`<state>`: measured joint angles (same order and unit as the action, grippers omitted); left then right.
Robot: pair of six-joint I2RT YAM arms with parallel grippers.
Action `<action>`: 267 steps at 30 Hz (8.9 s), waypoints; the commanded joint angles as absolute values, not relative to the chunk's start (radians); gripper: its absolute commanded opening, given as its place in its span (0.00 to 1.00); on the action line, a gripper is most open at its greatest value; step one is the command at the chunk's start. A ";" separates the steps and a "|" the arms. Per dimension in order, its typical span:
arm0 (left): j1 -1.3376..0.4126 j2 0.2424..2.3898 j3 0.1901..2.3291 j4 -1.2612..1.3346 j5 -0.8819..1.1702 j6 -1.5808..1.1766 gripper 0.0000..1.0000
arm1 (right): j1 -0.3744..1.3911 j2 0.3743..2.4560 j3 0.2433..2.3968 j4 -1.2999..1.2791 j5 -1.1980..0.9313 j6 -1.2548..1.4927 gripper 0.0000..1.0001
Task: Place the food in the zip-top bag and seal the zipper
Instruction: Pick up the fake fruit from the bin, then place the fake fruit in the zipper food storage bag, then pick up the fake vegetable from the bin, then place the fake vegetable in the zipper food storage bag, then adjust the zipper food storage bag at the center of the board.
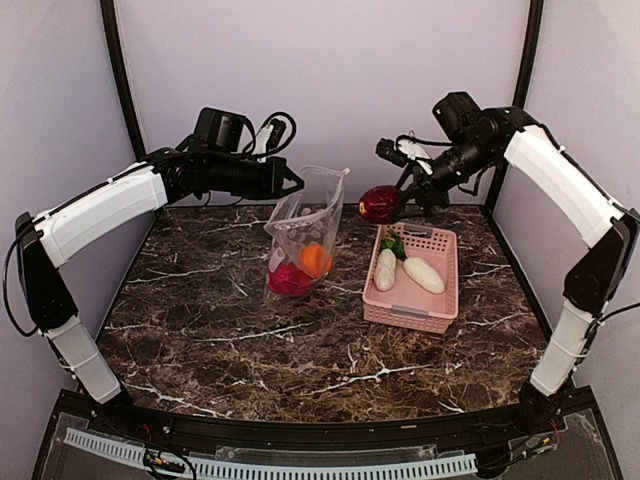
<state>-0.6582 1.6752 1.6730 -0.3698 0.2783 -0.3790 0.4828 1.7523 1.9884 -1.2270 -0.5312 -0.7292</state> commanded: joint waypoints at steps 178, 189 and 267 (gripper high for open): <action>-0.652 1.634 1.583 -0.257 0.324 -0.514 0.01 | 0.335 1.676 1.867 -0.442 -0.949 -0.039 0.00; -0.652 1.630 1.580 -0.238 0.314 -0.552 0.01 | 0.431 1.813 1.940 -0.180 -1.028 0.170 0.00; -0.634 1.562 1.503 -0.266 0.420 -0.466 0.01 | 0.800 1.882 2.021 -0.964 -0.453 -1.018 0.42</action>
